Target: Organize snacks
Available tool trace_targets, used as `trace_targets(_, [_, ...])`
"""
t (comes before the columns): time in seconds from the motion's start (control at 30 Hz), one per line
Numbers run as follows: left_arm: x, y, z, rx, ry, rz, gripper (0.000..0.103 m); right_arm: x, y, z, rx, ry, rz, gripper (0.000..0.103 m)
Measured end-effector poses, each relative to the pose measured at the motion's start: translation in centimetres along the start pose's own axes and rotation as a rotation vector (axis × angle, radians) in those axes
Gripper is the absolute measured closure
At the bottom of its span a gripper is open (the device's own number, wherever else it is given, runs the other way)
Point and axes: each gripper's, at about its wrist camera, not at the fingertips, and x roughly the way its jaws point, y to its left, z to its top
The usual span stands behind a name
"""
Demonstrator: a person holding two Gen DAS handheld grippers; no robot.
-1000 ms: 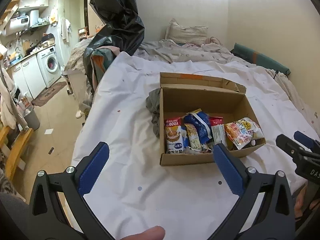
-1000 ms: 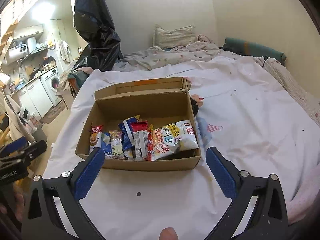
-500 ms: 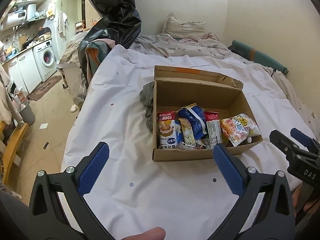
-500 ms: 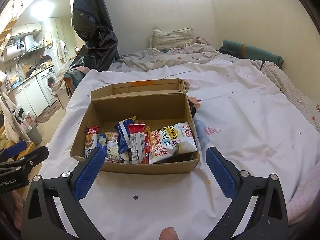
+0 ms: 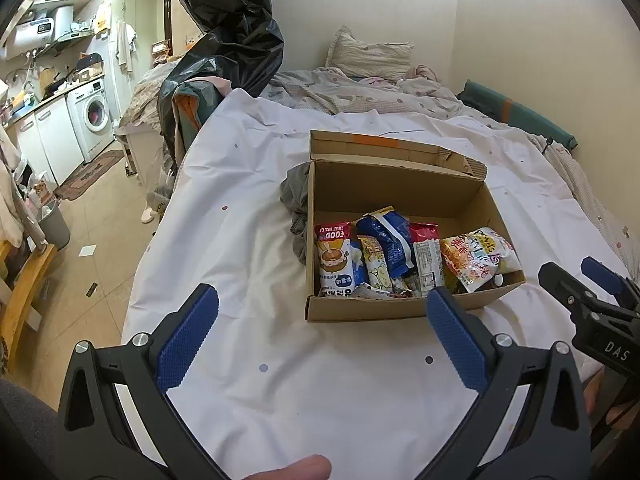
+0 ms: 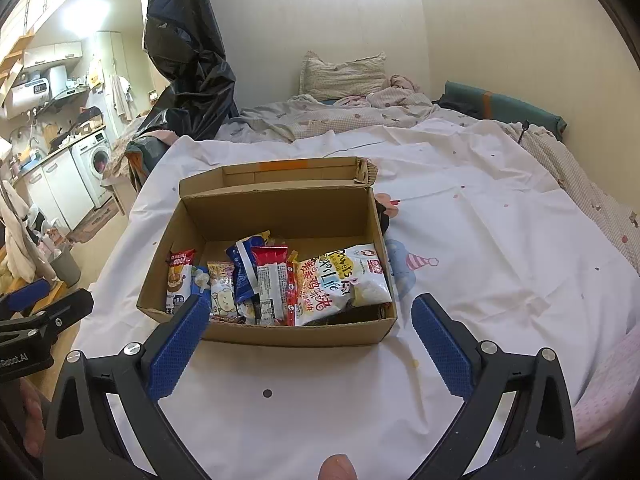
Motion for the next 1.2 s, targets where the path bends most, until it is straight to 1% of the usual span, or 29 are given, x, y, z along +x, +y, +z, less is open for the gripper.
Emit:
trace_targets(1.03, [-0.06,0.14,-0.04,-0.003,0.003,-0.002,0.0,-0.01,-0.23,0.02,0.001,-0.001,0.004,0.0])
trace_targets(1.2, [0.03,0.17,-0.04,-0.003,0.015,-0.003,0.0,-0.16,-0.2,0.06,0.0,-0.002,0.006,0.0])
